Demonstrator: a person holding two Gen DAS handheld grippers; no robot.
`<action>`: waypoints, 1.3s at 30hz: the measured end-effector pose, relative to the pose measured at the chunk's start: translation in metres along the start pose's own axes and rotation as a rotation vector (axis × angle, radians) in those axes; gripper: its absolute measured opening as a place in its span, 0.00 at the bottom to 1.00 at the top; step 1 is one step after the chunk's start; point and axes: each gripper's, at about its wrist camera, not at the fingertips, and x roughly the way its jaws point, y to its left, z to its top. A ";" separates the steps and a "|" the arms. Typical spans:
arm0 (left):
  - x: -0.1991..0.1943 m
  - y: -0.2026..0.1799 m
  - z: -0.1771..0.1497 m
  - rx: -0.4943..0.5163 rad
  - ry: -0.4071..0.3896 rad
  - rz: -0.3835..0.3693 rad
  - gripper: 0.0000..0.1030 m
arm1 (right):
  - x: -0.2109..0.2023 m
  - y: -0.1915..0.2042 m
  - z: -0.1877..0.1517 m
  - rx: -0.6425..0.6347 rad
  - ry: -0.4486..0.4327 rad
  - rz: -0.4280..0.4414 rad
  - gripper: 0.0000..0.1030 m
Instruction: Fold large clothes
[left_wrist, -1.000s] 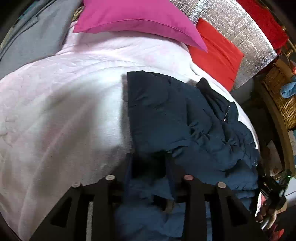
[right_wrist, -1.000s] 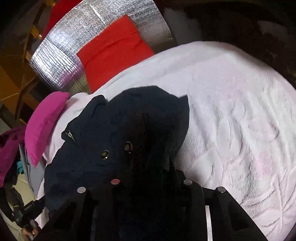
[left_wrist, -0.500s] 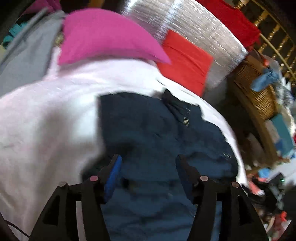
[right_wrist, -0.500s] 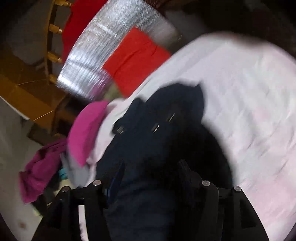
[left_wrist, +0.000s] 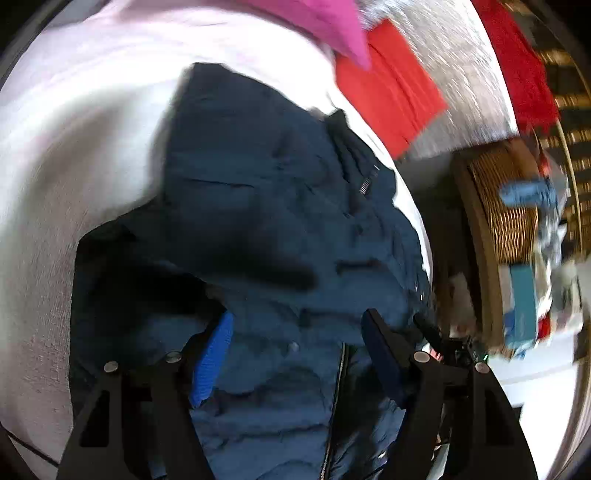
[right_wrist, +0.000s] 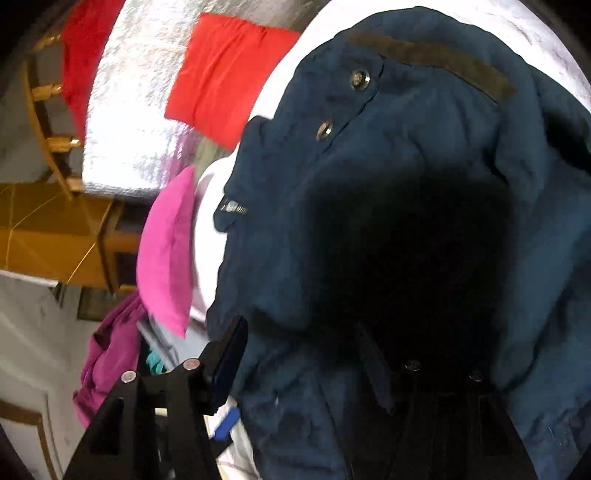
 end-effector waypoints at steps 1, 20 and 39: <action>-0.001 0.004 -0.001 -0.019 -0.015 -0.014 0.71 | 0.002 0.000 0.002 0.022 -0.003 0.005 0.63; 0.002 -0.005 0.002 0.012 -0.075 -0.003 0.10 | -0.007 0.020 0.005 -0.220 -0.083 -0.106 0.21; -0.019 0.028 0.018 -0.066 -0.125 0.012 0.55 | 0.051 0.040 -0.017 -0.069 0.043 -0.042 0.46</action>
